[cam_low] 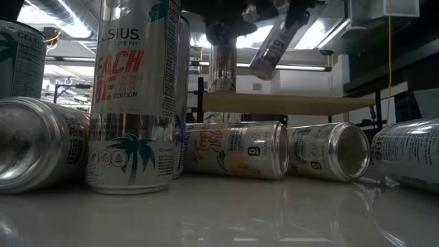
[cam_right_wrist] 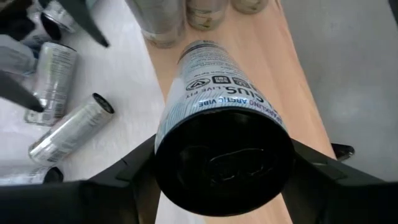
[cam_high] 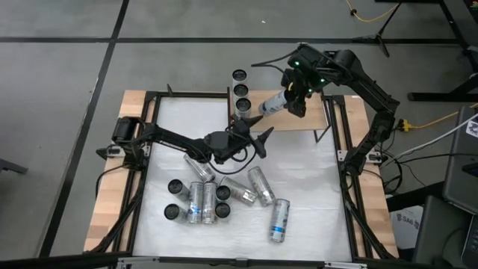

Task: Place canned beverage on shelf
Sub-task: Put the blue soda can on the shelf

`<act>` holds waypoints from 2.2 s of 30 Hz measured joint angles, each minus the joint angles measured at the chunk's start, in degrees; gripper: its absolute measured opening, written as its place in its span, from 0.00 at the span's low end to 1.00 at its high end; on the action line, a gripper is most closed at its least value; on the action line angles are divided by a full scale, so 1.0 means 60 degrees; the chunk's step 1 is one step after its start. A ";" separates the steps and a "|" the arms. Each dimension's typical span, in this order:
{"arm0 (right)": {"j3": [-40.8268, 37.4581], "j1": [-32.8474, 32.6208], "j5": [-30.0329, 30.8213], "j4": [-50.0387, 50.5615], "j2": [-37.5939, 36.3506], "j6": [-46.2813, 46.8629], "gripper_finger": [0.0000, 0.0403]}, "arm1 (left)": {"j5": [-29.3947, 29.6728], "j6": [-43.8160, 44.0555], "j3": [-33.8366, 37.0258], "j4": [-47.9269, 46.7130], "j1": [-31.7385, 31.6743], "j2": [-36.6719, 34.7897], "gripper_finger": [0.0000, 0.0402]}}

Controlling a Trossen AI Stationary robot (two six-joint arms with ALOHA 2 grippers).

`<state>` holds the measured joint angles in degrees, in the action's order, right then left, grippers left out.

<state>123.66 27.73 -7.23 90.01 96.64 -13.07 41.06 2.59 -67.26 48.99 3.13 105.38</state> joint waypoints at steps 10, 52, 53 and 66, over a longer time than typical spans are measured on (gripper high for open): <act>0.0000 0.0000 -0.0853 -0.0002 -0.0003 0.0002 0.61 | 0.0026 0.0000 0.0000 -0.0098 -0.0003 0.0000 0.68; 0.0000 0.0000 -0.1726 0.0019 -0.0004 -0.0068 0.61 | 0.0453 0.1308 -0.0007 -0.1836 -0.0003 0.0000 0.68; 0.0000 0.0000 -0.1726 0.0013 -0.0004 -0.0068 0.61 | 0.0411 0.1313 -0.0007 -0.1836 -0.0003 0.0000 0.68; 0.0000 0.0000 -0.1587 0.0004 -0.0004 -0.0053 0.61 | -0.0758 0.2087 -0.0007 -0.1849 -0.0322 0.0000 0.68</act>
<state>123.66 27.73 -16.75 90.03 96.62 -13.39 36.51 15.11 -67.31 37.90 1.20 105.38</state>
